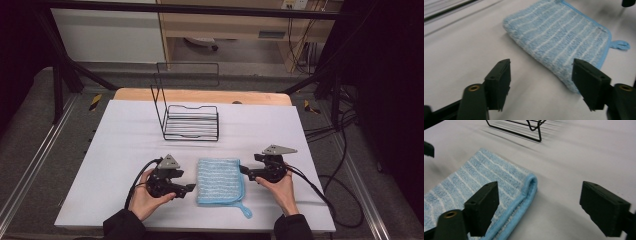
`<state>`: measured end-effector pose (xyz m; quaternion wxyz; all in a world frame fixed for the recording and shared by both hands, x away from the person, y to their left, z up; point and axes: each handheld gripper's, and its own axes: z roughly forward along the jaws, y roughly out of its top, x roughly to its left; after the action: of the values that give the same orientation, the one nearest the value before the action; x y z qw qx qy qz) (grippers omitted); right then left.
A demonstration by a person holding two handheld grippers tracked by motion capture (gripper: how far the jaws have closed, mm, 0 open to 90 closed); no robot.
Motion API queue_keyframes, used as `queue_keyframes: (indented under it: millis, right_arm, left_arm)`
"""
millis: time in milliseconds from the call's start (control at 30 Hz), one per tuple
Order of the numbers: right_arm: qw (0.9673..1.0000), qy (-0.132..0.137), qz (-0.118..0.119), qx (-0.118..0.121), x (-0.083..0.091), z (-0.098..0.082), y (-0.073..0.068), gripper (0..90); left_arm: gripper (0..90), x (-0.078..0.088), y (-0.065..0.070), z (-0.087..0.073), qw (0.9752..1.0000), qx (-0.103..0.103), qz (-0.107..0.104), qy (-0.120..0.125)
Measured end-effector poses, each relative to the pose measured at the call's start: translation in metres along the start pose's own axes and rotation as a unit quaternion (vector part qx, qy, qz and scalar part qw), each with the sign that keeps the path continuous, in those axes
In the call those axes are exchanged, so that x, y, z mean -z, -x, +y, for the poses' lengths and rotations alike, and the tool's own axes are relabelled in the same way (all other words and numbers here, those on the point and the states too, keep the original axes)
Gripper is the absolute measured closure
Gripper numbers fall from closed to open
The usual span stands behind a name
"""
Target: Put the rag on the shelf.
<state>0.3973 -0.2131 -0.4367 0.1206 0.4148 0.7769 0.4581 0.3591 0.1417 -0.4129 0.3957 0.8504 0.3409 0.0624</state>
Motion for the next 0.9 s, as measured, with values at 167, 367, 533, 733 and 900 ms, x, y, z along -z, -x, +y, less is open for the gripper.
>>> queue_keyframes:
  millis: [167, 367, 533, 733, 900]
  right_arm:
    - [1.0, -0.003, 0.001, -0.001, 0.008, -0.003, 0.005, 8.2]
    - [1.0, 0.0, 0.001, 0.003, 0.016, -0.009, 0.004, 4.8]
    - [1.0, 0.0, 0.003, 0.003, 0.019, -0.01, 0.002, 3.4]
    - [1.0, -0.001, 0.003, 0.002, 0.021, -0.012, 0.0, 3.4]
    - [1.0, -0.002, 0.004, 0.005, 0.02, -0.013, -0.001, 3.8]
  left_arm:
    - [20.6, 0.001, -0.011, 0.009, 0.9999, 0.0, 0.01, 0.01]
    - [8.5, -0.008, -0.018, 0.021, 0.9997, -0.001, 0.023, 0.005]
    - [8.7, -0.018, -0.022, 0.032, 0.999, 0.0, 0.045, 0.006]
    - [11.4, -0.031, -0.03, 0.042, 0.998, 0.015, 0.06, 0.012]
    - [15.1, -0.042, -0.037, 0.045, 0.9974, 0.036, 0.061, 0.011]
